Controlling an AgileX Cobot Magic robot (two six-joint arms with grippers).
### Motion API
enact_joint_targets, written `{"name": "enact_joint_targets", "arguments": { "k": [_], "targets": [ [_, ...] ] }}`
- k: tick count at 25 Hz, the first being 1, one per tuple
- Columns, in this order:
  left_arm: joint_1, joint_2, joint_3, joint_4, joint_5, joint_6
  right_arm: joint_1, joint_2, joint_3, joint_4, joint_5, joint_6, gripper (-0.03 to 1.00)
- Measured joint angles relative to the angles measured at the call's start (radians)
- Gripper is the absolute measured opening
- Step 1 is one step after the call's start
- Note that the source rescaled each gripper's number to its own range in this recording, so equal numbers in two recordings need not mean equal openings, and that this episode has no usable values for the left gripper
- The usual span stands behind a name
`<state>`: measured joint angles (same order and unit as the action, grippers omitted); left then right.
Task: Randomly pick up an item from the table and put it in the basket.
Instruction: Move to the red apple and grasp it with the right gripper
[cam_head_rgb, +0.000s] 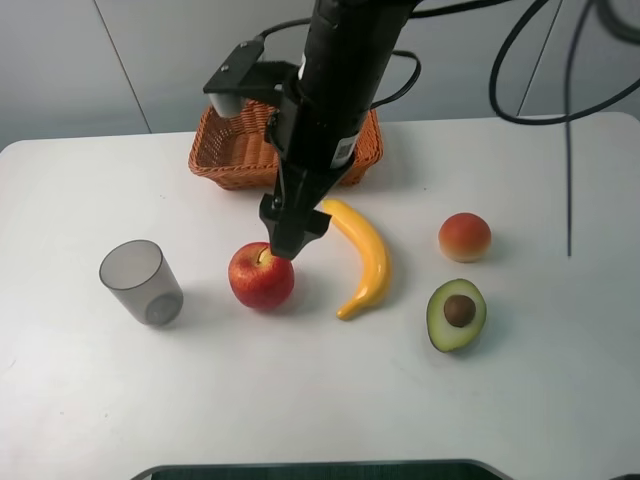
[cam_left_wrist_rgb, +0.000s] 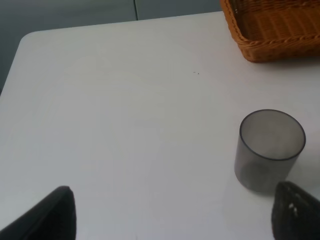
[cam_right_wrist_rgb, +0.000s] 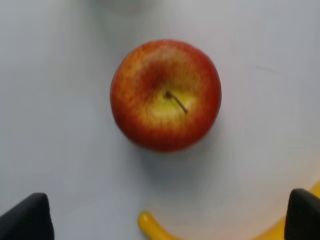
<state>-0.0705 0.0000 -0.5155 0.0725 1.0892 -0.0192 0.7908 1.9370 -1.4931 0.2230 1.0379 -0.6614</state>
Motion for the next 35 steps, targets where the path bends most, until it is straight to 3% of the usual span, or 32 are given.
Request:
{"name": "enact_joint_targets", "arguments": {
  "k": [10, 35],
  "targets": [
    [0.0, 0.0, 0.0, 0.0, 0.0, 0.0, 0.05, 0.15, -0.065, -0.002, -0.115, 0.114, 1.0],
    [0.0, 0.0, 0.0, 0.0, 0.0, 0.0, 0.074, 0.261, -0.067, -0.018, -0.206, 0.126, 1.0]
  ]
}}
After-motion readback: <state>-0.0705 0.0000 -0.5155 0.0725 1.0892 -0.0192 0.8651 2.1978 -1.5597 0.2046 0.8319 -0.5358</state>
